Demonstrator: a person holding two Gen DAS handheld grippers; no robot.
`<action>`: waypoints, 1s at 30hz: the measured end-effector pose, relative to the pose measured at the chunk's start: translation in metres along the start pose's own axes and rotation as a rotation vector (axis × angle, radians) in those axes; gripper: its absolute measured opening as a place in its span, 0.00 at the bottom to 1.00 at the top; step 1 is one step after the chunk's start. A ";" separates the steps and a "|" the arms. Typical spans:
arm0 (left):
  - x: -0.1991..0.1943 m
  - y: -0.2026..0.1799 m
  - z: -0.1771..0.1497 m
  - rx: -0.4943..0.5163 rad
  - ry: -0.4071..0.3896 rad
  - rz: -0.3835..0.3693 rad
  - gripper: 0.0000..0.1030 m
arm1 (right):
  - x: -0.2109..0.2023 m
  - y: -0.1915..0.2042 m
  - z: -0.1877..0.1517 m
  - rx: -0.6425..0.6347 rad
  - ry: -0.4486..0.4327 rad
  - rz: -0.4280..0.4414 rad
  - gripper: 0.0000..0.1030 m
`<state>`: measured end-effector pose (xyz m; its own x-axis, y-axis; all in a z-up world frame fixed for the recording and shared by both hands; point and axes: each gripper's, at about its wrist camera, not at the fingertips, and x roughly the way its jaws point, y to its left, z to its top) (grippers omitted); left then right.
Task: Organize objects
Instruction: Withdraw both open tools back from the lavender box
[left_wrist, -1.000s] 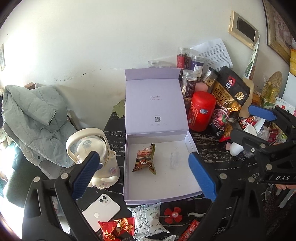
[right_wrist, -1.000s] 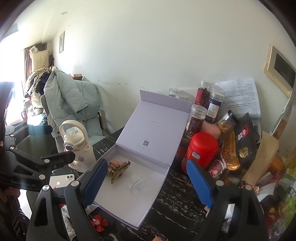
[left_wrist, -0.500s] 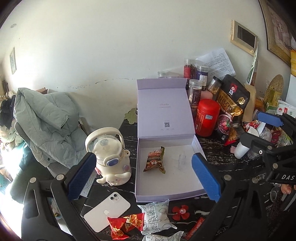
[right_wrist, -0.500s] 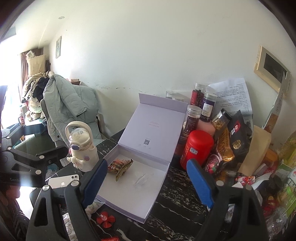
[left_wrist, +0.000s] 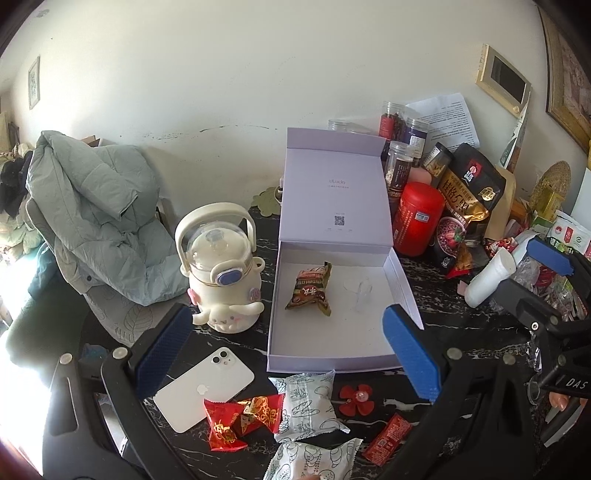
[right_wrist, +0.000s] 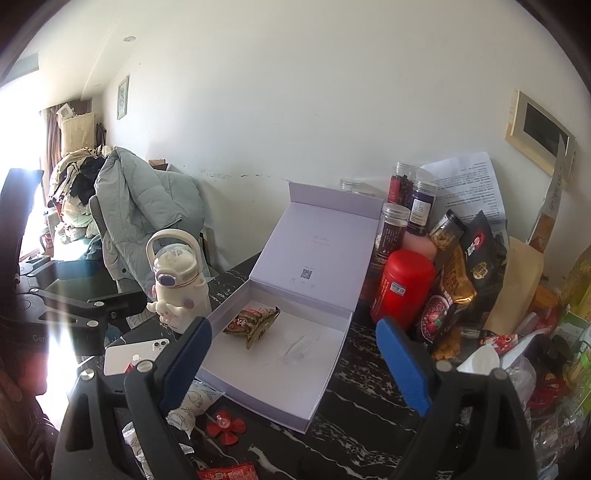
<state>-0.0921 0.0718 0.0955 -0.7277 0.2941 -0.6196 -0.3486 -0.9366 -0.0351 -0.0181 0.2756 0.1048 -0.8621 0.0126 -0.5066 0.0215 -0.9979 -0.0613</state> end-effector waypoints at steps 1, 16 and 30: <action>0.000 0.000 -0.002 0.003 -0.002 0.014 1.00 | 0.001 0.000 -0.002 0.004 0.003 0.000 0.89; 0.003 0.007 -0.035 0.001 0.027 0.034 1.00 | 0.011 0.010 -0.032 0.023 0.035 0.050 0.90; 0.009 0.005 -0.068 0.013 0.073 0.055 1.00 | 0.026 0.021 -0.064 0.033 0.116 0.112 0.90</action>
<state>-0.0598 0.0570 0.0367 -0.7011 0.2269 -0.6760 -0.3168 -0.9484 0.0103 -0.0081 0.2594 0.0354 -0.7912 -0.0931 -0.6044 0.0956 -0.9950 0.0281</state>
